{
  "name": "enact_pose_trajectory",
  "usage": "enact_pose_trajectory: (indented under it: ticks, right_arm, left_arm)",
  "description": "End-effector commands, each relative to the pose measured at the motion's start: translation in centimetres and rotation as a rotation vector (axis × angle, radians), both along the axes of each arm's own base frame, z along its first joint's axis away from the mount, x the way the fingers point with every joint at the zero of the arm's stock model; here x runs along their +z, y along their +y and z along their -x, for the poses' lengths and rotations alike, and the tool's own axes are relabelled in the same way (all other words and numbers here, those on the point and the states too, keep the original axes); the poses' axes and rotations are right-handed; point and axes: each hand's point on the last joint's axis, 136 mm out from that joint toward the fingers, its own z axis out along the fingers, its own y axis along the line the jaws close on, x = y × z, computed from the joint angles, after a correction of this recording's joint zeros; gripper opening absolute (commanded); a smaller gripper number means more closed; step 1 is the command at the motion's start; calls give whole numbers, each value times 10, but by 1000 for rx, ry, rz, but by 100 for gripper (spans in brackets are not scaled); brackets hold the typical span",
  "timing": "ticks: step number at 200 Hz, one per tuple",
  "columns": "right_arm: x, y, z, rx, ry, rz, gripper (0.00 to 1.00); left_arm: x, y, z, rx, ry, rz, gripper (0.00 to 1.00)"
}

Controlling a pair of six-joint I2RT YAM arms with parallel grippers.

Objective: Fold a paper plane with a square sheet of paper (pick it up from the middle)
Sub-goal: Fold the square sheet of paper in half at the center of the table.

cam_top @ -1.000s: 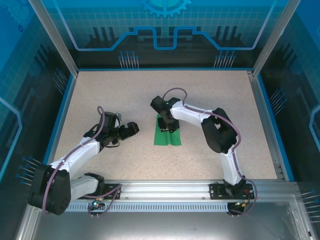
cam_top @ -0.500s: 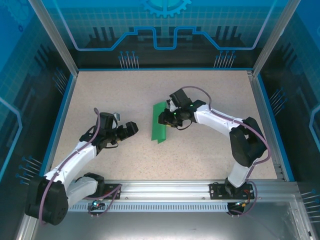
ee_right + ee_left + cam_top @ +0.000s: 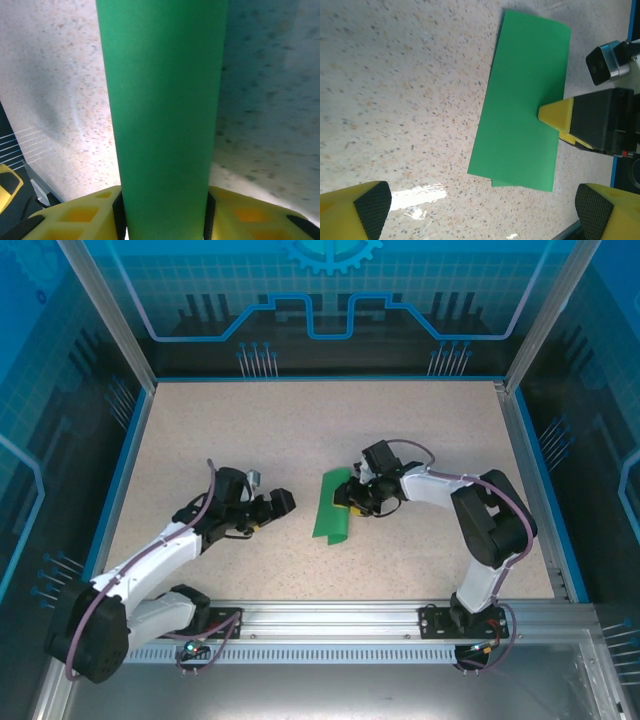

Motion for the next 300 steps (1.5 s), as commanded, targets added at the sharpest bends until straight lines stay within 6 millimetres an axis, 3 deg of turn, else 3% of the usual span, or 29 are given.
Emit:
enact_pose_trajectory:
  ticks: [1, 101, 194, 236, 300]
  right_arm:
    - [3, -10, 1, 16, -11, -13, 46]
    - [13, -37, 10, 46, -49, 89, 68]
    - [9, -53, 9, 23, -40, 159, 68]
    - [4, -66, 10, 39, -28, 237, 68]
    - [-4, -69, 10, 60, -3, 239, 67]
  left_arm:
    - [0, -8, -8, 29, -5, 12, 99]
    - [-6, -53, -26, -3, 1, -23, 97]
    - [-13, -67, -34, -54, 32, -66, 94]
    - [-16, -82, -41, -70, 49, -22, 83]
    - [-27, -114, -49, -116, 96, 38, 67]
